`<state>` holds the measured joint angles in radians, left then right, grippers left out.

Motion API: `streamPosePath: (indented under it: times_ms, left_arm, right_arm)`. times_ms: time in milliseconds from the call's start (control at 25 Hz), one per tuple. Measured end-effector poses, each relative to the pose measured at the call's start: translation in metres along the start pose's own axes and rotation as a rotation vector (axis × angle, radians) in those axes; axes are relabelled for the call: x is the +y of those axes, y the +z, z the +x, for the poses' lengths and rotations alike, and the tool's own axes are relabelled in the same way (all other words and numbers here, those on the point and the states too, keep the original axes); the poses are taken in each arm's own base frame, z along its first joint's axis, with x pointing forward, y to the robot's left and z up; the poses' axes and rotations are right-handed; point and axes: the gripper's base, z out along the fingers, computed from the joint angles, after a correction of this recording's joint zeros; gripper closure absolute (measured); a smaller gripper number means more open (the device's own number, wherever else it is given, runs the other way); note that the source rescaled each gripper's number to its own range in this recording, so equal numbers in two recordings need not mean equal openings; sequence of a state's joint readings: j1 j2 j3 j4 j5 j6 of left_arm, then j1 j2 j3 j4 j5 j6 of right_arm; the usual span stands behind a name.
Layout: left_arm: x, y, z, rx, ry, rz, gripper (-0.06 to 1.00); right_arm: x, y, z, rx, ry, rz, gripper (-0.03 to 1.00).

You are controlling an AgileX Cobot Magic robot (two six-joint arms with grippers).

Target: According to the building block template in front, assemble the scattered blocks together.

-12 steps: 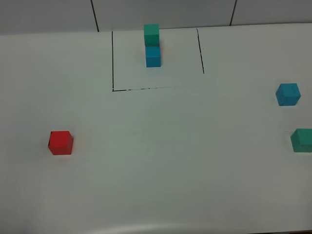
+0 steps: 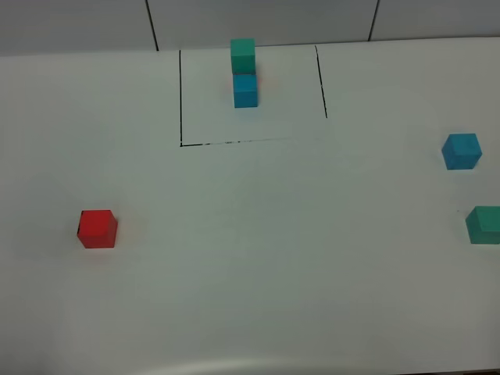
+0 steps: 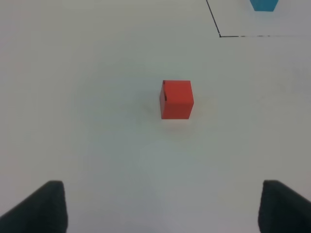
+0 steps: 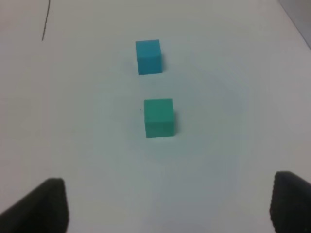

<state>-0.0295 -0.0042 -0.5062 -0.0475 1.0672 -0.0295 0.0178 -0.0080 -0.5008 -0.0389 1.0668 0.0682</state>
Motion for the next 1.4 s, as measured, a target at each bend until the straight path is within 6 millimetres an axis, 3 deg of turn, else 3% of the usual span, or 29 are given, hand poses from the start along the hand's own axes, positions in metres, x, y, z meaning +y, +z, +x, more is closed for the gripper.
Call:
streamPosePath:
  times_ms: [960,1200,1400]
  left_arm:
    - [0.0,0.001,-0.001,0.007,0.0,-0.001,0.19]
    - [0.001,0.011,-0.03,-0.008,0.008,-0.025,0.07]
    - [0.001,0.038,-0.065,0.075,0.004,-0.031,0.0]
  right_arm:
    - [0.0,0.0,0.0,0.0,-0.001,0.0,0.27]
    - [0.0,0.0,0.0,0.0,-0.001,0.0,0.27]
    - [0.0,0.0,0.0,0.0,-0.001,0.0,0.27]
